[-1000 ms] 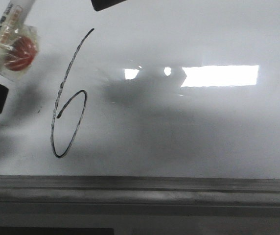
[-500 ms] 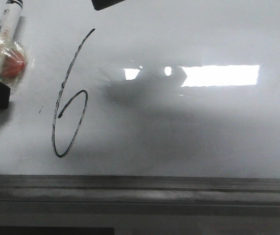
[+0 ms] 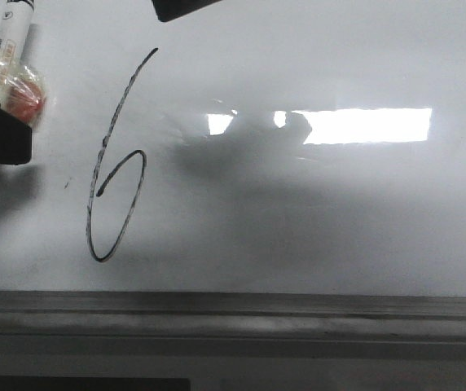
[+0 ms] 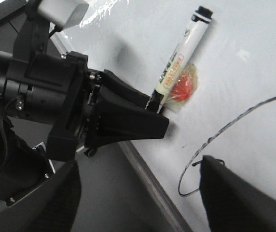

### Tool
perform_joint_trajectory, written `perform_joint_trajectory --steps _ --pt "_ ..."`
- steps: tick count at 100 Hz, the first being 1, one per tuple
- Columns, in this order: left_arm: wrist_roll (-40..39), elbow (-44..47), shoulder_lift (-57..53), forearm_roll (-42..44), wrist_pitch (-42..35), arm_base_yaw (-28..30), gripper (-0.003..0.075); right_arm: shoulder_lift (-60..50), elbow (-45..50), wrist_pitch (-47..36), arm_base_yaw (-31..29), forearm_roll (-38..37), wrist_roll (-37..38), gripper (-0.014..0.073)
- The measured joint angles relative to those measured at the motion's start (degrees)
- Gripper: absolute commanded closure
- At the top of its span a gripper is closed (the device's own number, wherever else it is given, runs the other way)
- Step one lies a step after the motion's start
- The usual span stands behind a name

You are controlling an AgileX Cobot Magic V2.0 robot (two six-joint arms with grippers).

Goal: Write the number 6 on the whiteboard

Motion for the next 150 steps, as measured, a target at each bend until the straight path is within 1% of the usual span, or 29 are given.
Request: perform_joint_trajectory --steps 21,33,43,53,73,91,106,113,119,122,126,130,131,133,134,137,138,140,143,144,150 --pt "0.0 -0.1 0.0 -0.3 0.4 -0.5 0.0373 0.0 0.0 0.0 0.0 0.0 0.0 0.0137" --pt "0.0 -0.1 0.0 -0.3 0.9 -3.1 0.0329 0.0 0.0 0.1 0.0 0.0 0.0 0.0137" --pt "0.1 0.0 0.2 -0.3 1.1 -5.3 0.0309 0.0 0.0 0.1 0.0 0.0 0.0 0.0137" --pt "0.1 0.0 0.4 -0.3 1.3 -7.0 0.0309 0.0 0.0 0.4 0.0 0.0 0.0 0.0137" --pt "0.1 0.0 0.2 -0.3 1.7 -7.2 0.0309 0.0 0.0 0.9 0.0 0.0 0.0 0.0137" --pt "0.2 0.0 -3.0 1.2 5.4 -7.2 0.0309 0.0 0.0 1.4 0.0 0.0 0.0 0.0137" --pt "0.3 0.1 -7.8 2.2 10.2 -7.2 0.0309 0.0 0.0 1.5 0.0 0.0 0.0 0.0138" --pt "0.4 0.1 -10.4 3.0 11.9 -7.2 0.0309 0.0 0.0 1.9 0.0 0.0 0.0 0.0171" --pt "0.4 0.1 -13.1 3.8 13.2 -7.2 0.0316 0.0 0.0 2.6 0.0 0.0 0.0 0.0263" --pt "0.4 0.1 -14.4 4.1 14.0 -7.2 0.0335 0.0 0.0 2.9 0.0 0.0 0.0 0.0321" --pt "0.4 0.1 -16.3 4.6 14.7 -7.2 0.0374 0.0 0.0 3.4 0.0 0.0 0.0 0.0418" --pt "0.4 0.2 -18.1 4.7 15.4 -7.2 0.0444 0.0 0.0 4.0 0.0 0.0 0.0 0.0517" --pt "0.4 0.2 -18.8 4.8 15.6 -7.2 0.0471 0.0 0.0 4.1 0.0 0.0 0.0 0.0532" --pt "0.4 0.2 -19.9 4.8 15.8 -7.2 0.0500 0.0 0.0 4.3 0.0 0.0 0.0 0.0594" --pt "0.4 0.2 -20.3 4.9 16.1 -7.2 0.0530 0.0 0.0 4.3 0.0 0.0 0.0 0.0594" --pt "0.4 0.2 -21.8 4.9 16.5 -7.2 0.0591 -0.2 0.1 4.6 0.0 0.0 0.0 0.0665" --pt "0.4 0.2 -22.6 5.1 16.5 -7.2 0.0622 -0.2 0.1 4.6 0.0 0.0 0.0 0.0665" --pt "0.4 0.2 -23.7 5.3 16.8 -7.2 0.0652 -0.5 0.2 4.7 0.0 0.0 0.0 0.0663" --pt "0.5 0.3 -25.3 5.8 16.9 -7.2 0.0727 -0.8 0.5 4.7 0.0 0.0 0.0 0.0663" --pt "0.5 0.3 -25.7 6.0 16.9 -7.2 0.0741 -1.0 0.5 4.7 0.0 0.0 0.0 0.0663" --pt "0.5 0.3 -29.4 7.6 17.2 -7.2 0.0739 -2.1 1.4 4.1 0.0 0.0 0.0 0.0663"
